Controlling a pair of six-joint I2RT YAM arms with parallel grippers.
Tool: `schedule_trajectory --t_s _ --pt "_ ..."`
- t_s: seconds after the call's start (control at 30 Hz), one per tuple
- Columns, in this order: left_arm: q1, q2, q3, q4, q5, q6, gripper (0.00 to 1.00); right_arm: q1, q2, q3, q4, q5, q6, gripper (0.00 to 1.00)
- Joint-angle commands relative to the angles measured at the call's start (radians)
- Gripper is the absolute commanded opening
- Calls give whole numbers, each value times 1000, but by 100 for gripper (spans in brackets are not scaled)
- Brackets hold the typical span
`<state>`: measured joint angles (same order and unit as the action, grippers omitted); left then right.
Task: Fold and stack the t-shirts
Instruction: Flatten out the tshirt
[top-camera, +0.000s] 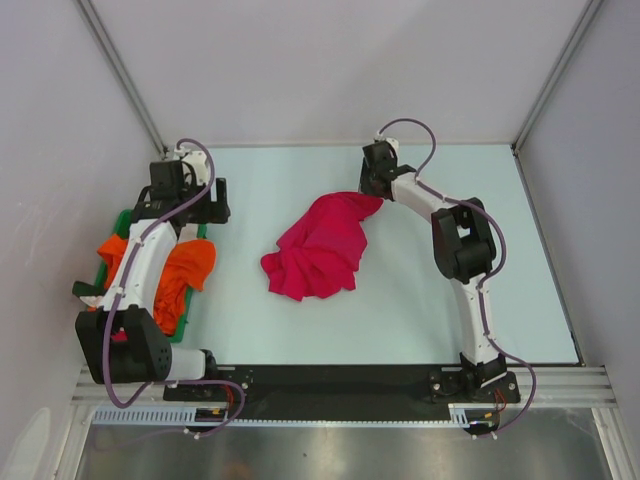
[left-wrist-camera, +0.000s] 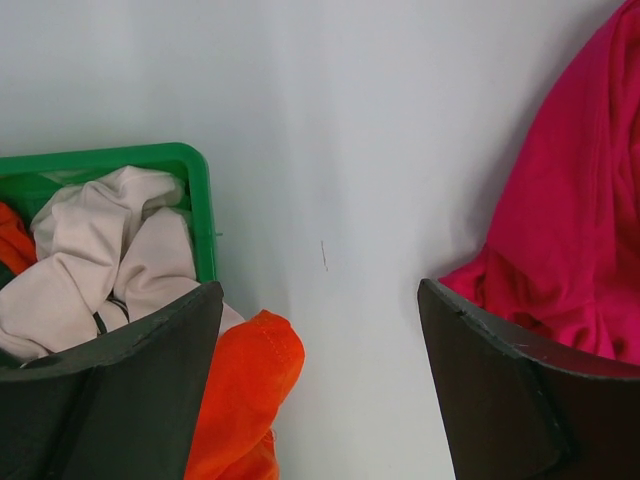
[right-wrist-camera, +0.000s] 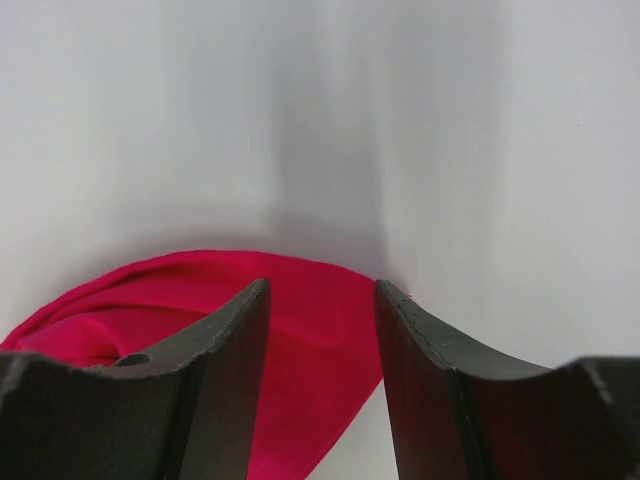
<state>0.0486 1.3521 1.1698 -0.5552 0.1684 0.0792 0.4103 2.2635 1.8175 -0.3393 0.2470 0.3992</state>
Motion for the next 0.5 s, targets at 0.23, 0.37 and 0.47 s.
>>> schedule_trajectory --t_s 0.23,0.37,0.47 --pt "-18 -11 -10 17 14 -2 85 -16 22 17 -33 63 26 51" --pt "-29 -10 -13 18 11 -4 85 -24 21 -3 -38 77 29 51" --pt "-33 -8 -15 18 6 -2 85 -28 22 -14 -43 75 30 52"
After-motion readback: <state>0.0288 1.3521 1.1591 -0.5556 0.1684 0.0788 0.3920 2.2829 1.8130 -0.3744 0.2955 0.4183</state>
